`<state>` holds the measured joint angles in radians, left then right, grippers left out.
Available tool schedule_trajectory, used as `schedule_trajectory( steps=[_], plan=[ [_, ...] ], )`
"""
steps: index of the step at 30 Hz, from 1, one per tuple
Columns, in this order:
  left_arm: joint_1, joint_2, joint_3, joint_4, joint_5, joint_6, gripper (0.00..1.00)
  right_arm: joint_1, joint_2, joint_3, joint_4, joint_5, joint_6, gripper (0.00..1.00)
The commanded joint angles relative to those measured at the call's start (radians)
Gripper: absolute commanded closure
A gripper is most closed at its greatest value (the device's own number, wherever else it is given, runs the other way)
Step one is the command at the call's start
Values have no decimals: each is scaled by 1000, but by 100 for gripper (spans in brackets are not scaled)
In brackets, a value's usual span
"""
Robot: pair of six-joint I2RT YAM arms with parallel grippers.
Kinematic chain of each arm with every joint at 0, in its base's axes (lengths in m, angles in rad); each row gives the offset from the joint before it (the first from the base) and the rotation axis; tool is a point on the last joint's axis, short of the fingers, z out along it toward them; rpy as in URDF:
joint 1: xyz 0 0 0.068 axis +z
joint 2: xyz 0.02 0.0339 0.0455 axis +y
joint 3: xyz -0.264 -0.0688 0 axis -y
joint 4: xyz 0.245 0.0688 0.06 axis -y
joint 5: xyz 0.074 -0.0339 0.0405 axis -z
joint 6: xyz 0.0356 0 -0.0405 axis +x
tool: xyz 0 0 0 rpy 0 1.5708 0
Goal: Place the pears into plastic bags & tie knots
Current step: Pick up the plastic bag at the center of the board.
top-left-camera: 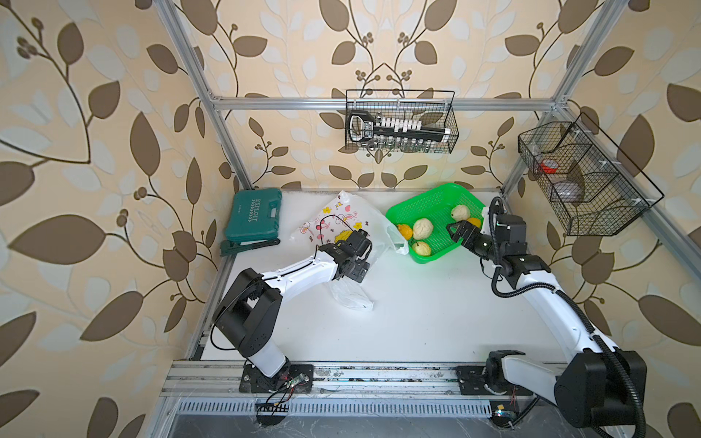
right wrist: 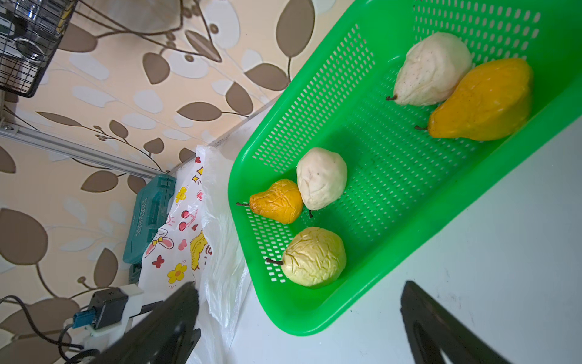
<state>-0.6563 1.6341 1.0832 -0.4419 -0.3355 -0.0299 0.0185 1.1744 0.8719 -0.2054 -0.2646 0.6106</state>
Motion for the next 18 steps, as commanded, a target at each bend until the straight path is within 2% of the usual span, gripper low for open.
schedule_trajectory(
  steps=[1,5,9,12,14,16,17,18],
  plan=[
    [-15,55,54,40,-63,-4,1,-1,19,29,0,-23,19,0],
    [-15,135,109,38,-182,-56,2,-1,38,34,14,-33,24,0],
    [-4,229,170,29,-268,-67,13,0,68,55,28,-22,32,0],
    [24,266,190,33,-255,-79,36,0,114,87,35,-21,41,0],
    [31,270,194,38,-246,-73,59,0,166,116,39,-24,47,1],
    [32,250,194,45,-230,-64,87,0,236,163,32,-28,48,1],
    [31,236,198,38,-217,-65,97,1,272,183,30,-30,46,1],
    [32,219,208,25,-199,-68,100,3,309,208,27,-25,44,2]
  ],
)
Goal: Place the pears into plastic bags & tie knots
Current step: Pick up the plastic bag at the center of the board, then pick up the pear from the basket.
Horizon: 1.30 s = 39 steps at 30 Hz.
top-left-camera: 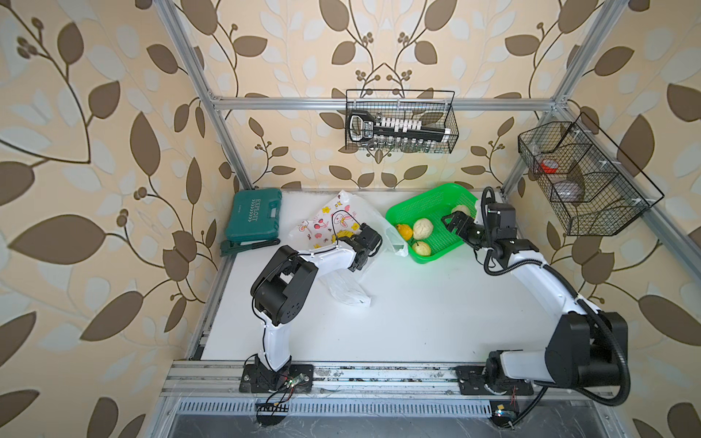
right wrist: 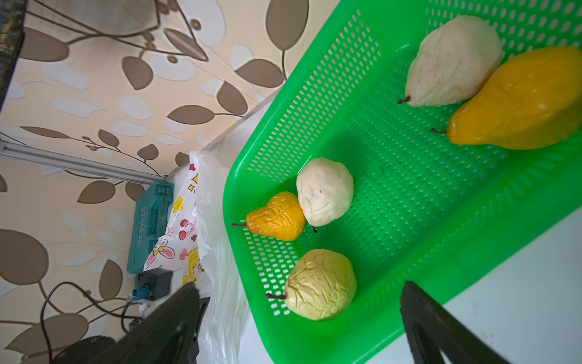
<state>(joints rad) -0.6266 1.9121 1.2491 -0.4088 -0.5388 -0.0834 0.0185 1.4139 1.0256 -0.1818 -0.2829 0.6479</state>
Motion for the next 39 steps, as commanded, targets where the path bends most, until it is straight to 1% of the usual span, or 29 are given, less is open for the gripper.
schedule_trajectory(
  steps=[1,4,6,10,11,16,21,23,25,27,31,34,36,39],
  plan=[
    [1,-78,54,-26,23,-21,100,6,109,82,-7,6,3,2],
    [4,-139,97,-83,102,-53,100,28,224,177,-56,46,-22,2],
    [9,-177,132,-132,172,-88,100,55,295,238,-97,94,-41,2],
    [42,-250,180,-204,327,-162,100,109,438,368,-166,180,-71,0],
    [49,-264,182,-210,346,-172,100,117,471,399,-187,201,-73,0],
    [62,-312,174,-216,401,-194,100,139,597,506,-241,249,-73,0],
    [62,-335,133,-181,419,-196,100,155,657,534,-252,258,-71,2],
    [62,-341,123,-173,430,-200,100,158,672,539,-249,249,-71,4],
    [62,-343,115,-170,442,-206,100,158,686,538,-243,228,-72,11],
    [63,-341,114,-170,448,-210,100,158,690,535,-232,210,-75,20],
    [64,-344,113,-170,453,-218,100,153,659,520,-216,185,-80,44],
    [64,-349,106,-164,460,-222,100,146,583,488,-195,178,-80,50],
    [65,-353,100,-161,469,-220,100,144,508,453,-181,177,-83,51],
    [71,-358,100,-163,485,-219,100,146,344,361,-153,153,-83,52]
  ],
)
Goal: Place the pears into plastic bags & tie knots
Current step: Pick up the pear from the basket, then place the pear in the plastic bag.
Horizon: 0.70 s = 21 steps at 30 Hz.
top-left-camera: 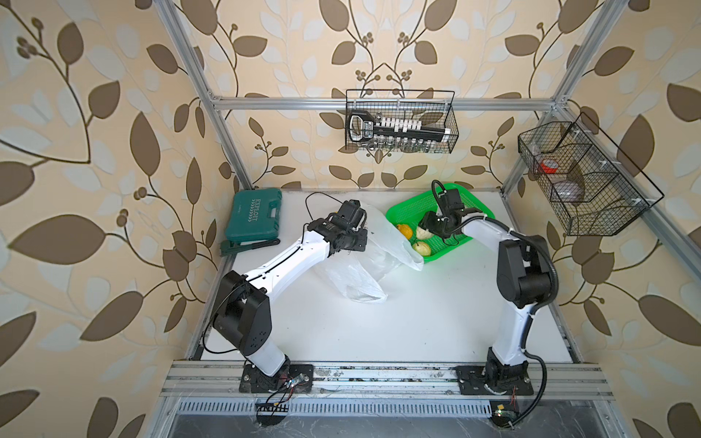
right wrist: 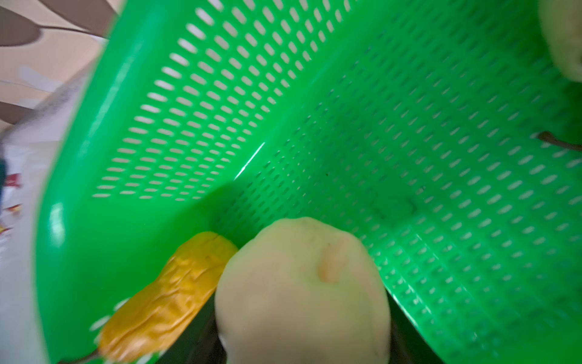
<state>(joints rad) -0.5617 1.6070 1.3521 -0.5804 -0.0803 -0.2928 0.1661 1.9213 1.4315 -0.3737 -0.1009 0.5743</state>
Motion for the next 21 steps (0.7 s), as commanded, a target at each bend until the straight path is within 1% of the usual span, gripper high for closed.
schedule_trajectory(
  steps=[1,4,6,8,10,12,14,16,18,21],
  plan=[
    [8,-55,-2,6,31,-7,100,1,-229,-90,48,-45,-8,52],
    [9,-59,2,4,41,-4,100,28,-435,-235,91,-113,6,52],
    [10,-61,5,4,51,-1,100,70,-552,-318,99,-168,21,52],
    [9,-61,17,-5,63,0,100,157,-666,-406,100,-184,38,52],
    [11,-64,23,-10,77,6,100,261,-755,-493,119,-161,70,52],
    [11,-73,28,-15,88,18,100,349,-810,-567,149,-151,118,52],
    [11,-84,32,-26,102,30,100,422,-832,-629,205,-146,166,52],
    [11,-92,34,-27,125,43,100,464,-811,-668,271,-146,199,52],
    [11,-101,35,-27,159,58,100,481,-751,-669,314,-151,199,52],
    [10,-118,20,-15,206,85,100,483,-627,-626,359,-139,166,53]
  ],
)
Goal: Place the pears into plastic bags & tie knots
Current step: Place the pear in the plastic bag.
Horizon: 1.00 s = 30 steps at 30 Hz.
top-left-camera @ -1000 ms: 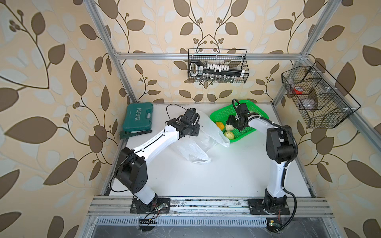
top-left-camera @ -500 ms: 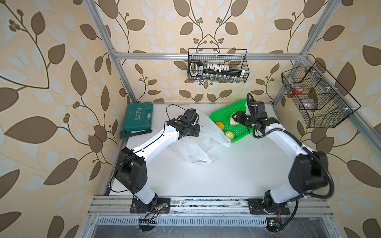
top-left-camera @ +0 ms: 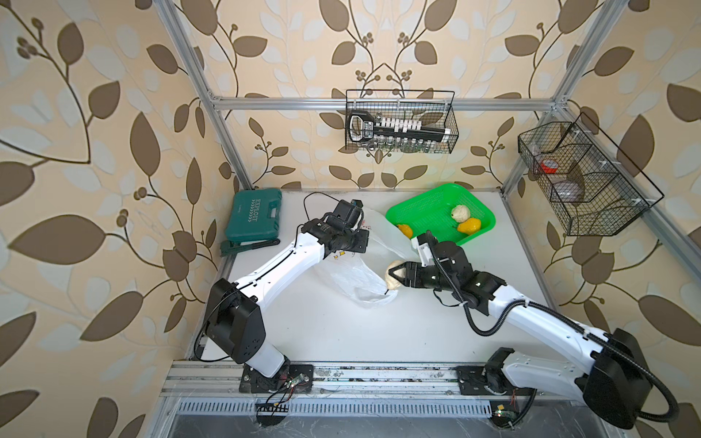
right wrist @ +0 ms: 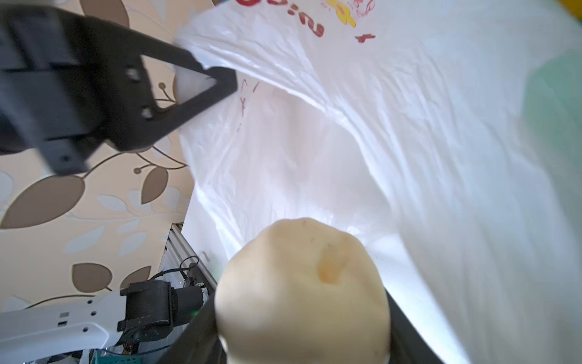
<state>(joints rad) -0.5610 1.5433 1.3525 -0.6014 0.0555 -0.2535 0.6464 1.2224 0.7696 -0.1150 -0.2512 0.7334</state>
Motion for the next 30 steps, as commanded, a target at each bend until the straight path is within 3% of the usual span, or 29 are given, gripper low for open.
schedule_trajectory(
  steps=[1,10,16,24,30],
  plan=[
    [10,-63,11,12,84,53,100,3,122,64,107,18,-13,53],
    [10,-88,-44,1,225,120,100,-25,439,304,105,18,-81,56],
    [10,-90,-65,-26,92,115,100,-93,363,267,100,-62,-106,56],
    [19,-92,-69,8,128,125,100,-136,286,191,76,-70,-131,55],
    [18,-83,-98,96,221,11,100,-43,374,260,71,-25,-126,56]
  ],
)
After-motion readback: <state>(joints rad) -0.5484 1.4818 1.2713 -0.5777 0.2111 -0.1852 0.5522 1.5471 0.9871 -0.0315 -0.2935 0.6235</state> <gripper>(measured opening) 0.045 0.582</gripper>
